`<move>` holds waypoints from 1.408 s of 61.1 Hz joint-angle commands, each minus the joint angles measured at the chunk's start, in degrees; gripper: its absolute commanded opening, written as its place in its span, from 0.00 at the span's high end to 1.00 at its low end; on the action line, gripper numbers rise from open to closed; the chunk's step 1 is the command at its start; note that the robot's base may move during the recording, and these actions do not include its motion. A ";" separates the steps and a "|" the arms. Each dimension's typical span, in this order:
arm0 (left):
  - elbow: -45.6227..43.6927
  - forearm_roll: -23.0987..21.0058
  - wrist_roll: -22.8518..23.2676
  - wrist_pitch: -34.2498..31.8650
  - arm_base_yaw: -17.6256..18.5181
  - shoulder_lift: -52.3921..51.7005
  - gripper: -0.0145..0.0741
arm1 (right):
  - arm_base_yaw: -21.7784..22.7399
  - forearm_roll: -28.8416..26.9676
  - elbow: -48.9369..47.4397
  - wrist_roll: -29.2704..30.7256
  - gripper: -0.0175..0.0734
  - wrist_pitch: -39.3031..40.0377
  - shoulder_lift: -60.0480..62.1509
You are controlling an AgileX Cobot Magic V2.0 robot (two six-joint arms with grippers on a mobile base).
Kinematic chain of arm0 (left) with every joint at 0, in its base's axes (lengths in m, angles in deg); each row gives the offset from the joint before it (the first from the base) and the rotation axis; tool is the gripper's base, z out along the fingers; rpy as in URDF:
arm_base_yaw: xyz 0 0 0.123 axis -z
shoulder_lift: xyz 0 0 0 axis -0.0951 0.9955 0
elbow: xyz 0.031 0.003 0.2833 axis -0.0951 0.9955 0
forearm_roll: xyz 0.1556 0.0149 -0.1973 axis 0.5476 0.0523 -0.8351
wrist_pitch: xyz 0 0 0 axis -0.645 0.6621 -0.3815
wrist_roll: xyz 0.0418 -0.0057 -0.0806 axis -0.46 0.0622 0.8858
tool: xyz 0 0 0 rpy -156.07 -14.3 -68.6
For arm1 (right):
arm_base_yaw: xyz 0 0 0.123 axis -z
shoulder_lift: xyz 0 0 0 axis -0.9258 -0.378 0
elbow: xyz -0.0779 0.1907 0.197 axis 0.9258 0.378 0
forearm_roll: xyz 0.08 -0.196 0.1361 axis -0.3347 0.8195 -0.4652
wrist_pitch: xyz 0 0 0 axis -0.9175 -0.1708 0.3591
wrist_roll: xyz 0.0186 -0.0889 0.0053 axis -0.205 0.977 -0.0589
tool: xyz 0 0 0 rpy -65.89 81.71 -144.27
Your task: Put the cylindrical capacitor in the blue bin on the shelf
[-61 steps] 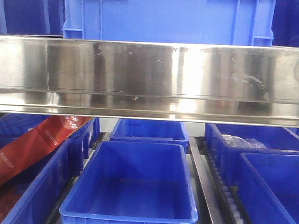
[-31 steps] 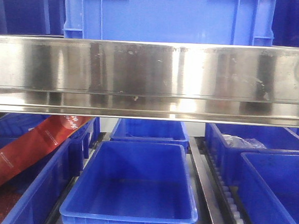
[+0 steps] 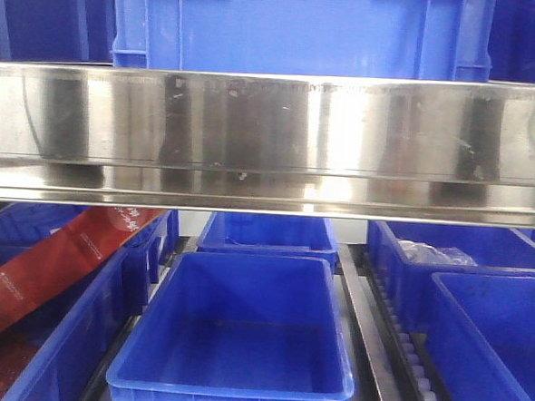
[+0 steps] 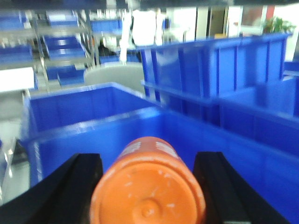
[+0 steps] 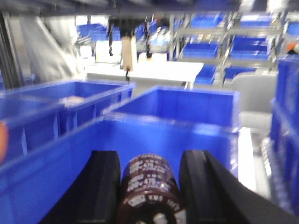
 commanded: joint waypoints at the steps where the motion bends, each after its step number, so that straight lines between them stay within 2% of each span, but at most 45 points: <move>1: -0.89 -0.52 -0.10 -0.70 0.27 1.91 0.96 | -0.33 0.34 -1.42 0.11 0.99 0.73 -2.46; 6: -0.89 -0.76 -0.10 -0.70 0.27 2.79 0.95 | -0.42 0.34 -1.57 0.11 0.98 0.57 -4.68; 9: -0.89 -0.98 -0.10 -0.70 0.27 2.96 0.92 | -0.42 0.34 -1.57 0.11 0.91 0.31 -5.23; 11: -0.89 -0.98 -0.10 -0.57 0.27 2.96 0.87 | -0.55 0.34 -1.57 0.11 0.83 0.15 -5.46; 17: -0.89 -0.98 -0.10 -0.59 0.27 2.96 0.66 | -0.55 0.34 -1.57 0.11 0.55 0.15 -5.46; 20: -0.89 -0.98 -0.10 -0.59 0.27 2.96 0.50 | -0.55 0.34 -1.57 0.11 0.40 0.38 -5.46; 25: -0.89 -1.71 -0.10 -0.59 0.27 2.96 0.27 | -0.55 0.34 -1.57 0.11 0.28 0.10 -5.46; 30: -0.89 -2.44 -0.10 -0.59 0.27 2.96 0.14 | -0.55 0.34 -1.57 0.11 0.24 0.04 -5.46; 38: -0.89 -2.59 -0.10 -0.59 0.27 2.39 0.19 | -0.55 0.34 -1.57 0.11 0.29 -1.86 -3.74; 42: -0.89 -2.59 -0.10 -0.59 0.27 1.53 0.28 | -0.55 0.34 -1.57 0.11 0.42 -4.63 -2.19; 44: -0.89 -2.59 -0.10 -0.59 0.27 0.99 0.34 | -0.55 0.34 -1.57 0.11 0.48 -5.67 -1.47; 48: -0.89 -2.59 -0.10 -0.59 0.27 0.38 0.51 | -0.55 0.34 -1.57 0.11 0.68 -6.68 -0.43; 52: -0.89 -2.59 -0.10 -0.59 0.27 -0.18 0.72 | -0.55 0.34 -1.57 0.11 0.88 -6.78 0.69; 53: -0.89 -2.59 -0.10 -0.78 0.27 -0.33 0.76 | -0.55 0.34 -1.57 0.11 0.90 -6.78 0.87; 54: -0.89 -2.59 -0.10 -0.79 0.27 -0.52 0.83 | -0.55 0.34 -1.57 0.11 0.97 -6.92 1.25; 55: -0.89 -2.59 -0.10 -0.79 0.27 -0.58 0.87 | -0.55 0.34 -1.57 0.11 1.00 -6.92 1.46; 57: -0.89 -2.59 -0.10 -0.39 0.14 -0.87 0.96 | -0.55 0.34 -1.57 0.11 0.99 -7.17 1.95; 66: -0.49 -2.83 -0.10 5.16 -0.29 -2.90 0.96 | -0.55 0.34 -1.00 0.11 0.98 -11.01 4.24; 70: 1.23 -2.83 -0.10 5.56 -0.51 -4.50 0.96 | -0.55 0.34 1.13 0.11 0.98 -10.39 5.83; 86: 16.28 -3.24 -0.10 0.06 -0.51 -15.07 0.96 | -0.55 0.47 18.91 0.11 0.98 2.33 16.29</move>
